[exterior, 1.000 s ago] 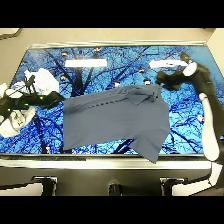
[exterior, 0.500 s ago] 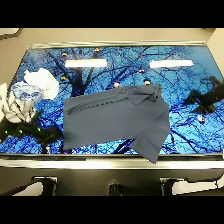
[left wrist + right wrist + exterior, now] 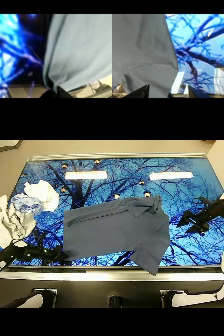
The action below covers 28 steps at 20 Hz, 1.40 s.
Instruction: Fold the shirts.
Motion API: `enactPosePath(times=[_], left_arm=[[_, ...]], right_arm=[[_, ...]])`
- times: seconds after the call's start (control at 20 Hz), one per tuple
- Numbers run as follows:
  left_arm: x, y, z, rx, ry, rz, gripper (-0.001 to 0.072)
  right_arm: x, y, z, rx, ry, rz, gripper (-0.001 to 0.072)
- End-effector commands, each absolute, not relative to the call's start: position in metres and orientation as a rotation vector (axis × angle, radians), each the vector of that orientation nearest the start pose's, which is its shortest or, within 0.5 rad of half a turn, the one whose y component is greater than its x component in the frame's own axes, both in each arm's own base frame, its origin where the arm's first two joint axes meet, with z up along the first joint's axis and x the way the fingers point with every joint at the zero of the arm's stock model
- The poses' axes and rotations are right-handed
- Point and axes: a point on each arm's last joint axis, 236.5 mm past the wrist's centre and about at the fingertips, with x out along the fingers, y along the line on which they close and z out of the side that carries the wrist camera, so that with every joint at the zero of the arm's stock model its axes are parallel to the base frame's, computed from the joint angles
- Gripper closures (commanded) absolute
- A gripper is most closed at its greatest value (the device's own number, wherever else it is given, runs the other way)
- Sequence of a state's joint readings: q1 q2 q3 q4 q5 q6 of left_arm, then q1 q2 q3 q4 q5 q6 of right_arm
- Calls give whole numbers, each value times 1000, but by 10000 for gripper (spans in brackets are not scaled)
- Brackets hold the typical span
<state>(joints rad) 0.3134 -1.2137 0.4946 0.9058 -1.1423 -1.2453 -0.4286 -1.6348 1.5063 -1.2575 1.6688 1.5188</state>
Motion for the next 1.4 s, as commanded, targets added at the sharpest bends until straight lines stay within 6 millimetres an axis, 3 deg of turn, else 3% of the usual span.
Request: enactPosePath(times=[0.0,0.15,0.35,0.55,0.65,0.7,0.8,0.85,0.95,1.0,1.05,1.1,1.15,1.2,1.25,1.3,1.35], left_arm=[[229,-61,-119,-751,1543,-181,678],[229,-61,-118,-745,1540,-188,678],[229,-62,-115,-741,1535,-196,678],[228,-64,-109,-737,1529,-208,678],[231,-63,-104,-731,1521,-217,678],[236,-63,-99,-726,1514,-227,678],[255,-60,-75,-697,1480,-274,679],[268,-59,-51,-655,1439,-316,681],[316,-44,28,-484,1208,-328,682],[345,-32,94,-428,1014,-280,682],[364,-21,169,-385,799,-241,681],[370,-14,260,-320,548,-214,681],[360,-12,346,-254,317,-197,681],[333,-14,428,-196,95,-184,680],[299,-21,491,-154,-75,-182,680],[267,-30,530,-144,-177,-190,681],[236,-39,555,-136,-248,-202,680]], right_arm=[[337,-74,-37,601,1725,-7,153],[333,-45,-61,689,1710,98,154],[334,-47,-96,698,1673,47,222],[324,-38,-110,743,1741,72,239],[326,-38,-111,751,1736,68,435],[328,-36,-108,762,1726,76,632],[337,-28,-87,771,1683,143,662],[345,-25,-64,755,1638,193,663],[382,-39,10,624,1407,202,663],[408,-52,69,544,1208,157,663],[430,-63,147,463,960,113,663],[435,-69,232,377,716,82,663],[423,-69,321,294,467,52,662],[390,-61,414,217,202,24,662],[343,-47,490,153,-25,6,662],[290,-32,545,90,-212,-11,662],[245,-20,575,43,-330,-37,662]])
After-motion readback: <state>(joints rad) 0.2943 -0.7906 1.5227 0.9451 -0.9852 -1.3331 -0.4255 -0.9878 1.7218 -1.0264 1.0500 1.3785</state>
